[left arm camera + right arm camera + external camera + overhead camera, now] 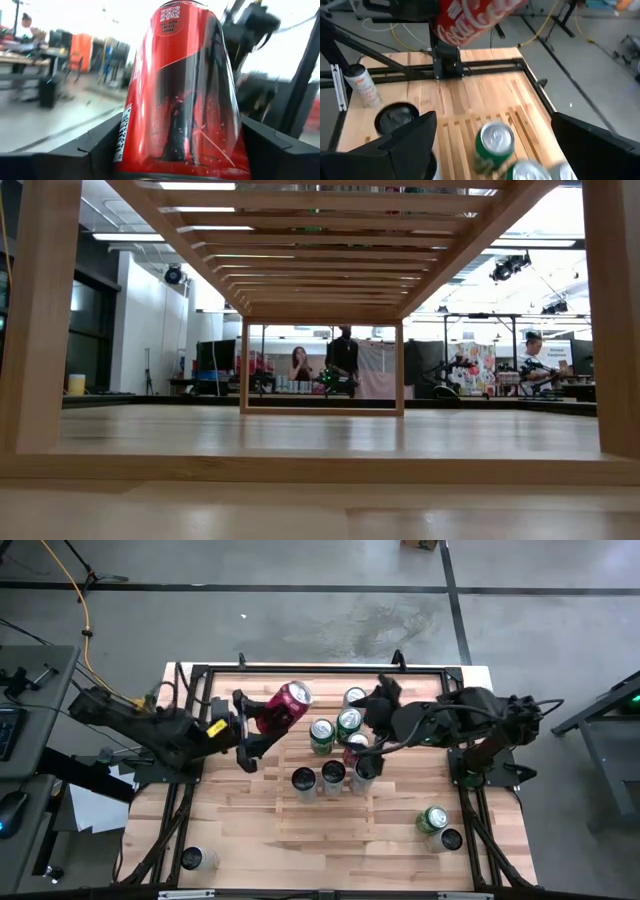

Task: Place canned beverage on shelf
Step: Put the red soda can on the shelf aligned with the other red soda can

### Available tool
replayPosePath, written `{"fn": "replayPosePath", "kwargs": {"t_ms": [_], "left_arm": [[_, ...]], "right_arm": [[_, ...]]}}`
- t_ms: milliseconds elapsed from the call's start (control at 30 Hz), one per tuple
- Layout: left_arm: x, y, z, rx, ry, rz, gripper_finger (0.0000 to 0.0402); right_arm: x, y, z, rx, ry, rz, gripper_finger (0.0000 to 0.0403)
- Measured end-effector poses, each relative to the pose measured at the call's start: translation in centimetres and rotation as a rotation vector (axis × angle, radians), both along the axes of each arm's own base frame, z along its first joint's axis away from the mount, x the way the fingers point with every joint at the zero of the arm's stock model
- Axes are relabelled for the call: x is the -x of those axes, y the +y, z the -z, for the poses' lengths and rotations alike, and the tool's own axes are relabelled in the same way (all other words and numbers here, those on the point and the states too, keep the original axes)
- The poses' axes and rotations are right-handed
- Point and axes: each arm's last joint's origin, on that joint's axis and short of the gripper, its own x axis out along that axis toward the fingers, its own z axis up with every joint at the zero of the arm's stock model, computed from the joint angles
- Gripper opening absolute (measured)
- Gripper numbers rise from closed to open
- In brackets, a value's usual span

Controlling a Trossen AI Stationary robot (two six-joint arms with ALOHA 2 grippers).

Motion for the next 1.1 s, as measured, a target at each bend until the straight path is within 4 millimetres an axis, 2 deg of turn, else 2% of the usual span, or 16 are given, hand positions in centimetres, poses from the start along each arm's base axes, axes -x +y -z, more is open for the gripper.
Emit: {"fn": "replayPosePath", "kwargs": {"t_ms": [167,400,533,867,1100], "left_arm": [[-0.1,-0.1,1.5,0.056,-0.176,0.026,0.0291],[-0.5,-0.4,1.4,0.066,-0.242,0.083,0.0291],[-0.6,-0.4,1.4,0.073,-0.257,0.085,0.0291],[-0.7,-0.4,1.3,0.063,-0.264,0.064,0.0291],[-0.6,-0.4,1.3,0.056,-0.264,0.06,0.0291]], "right_arm": [[-2.3,-0.6,-0.5,0.028,-0.105,-0.038,0.0378],[-4.7,-2.4,-3.1,-0.077,-0.429,-0.152,0.0378],[-5.6,-2.9,-3.5,-0.151,-0.525,-0.168,0.0378],[-8.6,-2.5,-2.1,-0.225,-0.577,-0.161,0.0378],[-9.0,-2.4,-2.0,-0.234,-0.6,-0.159,0.0367]]}}
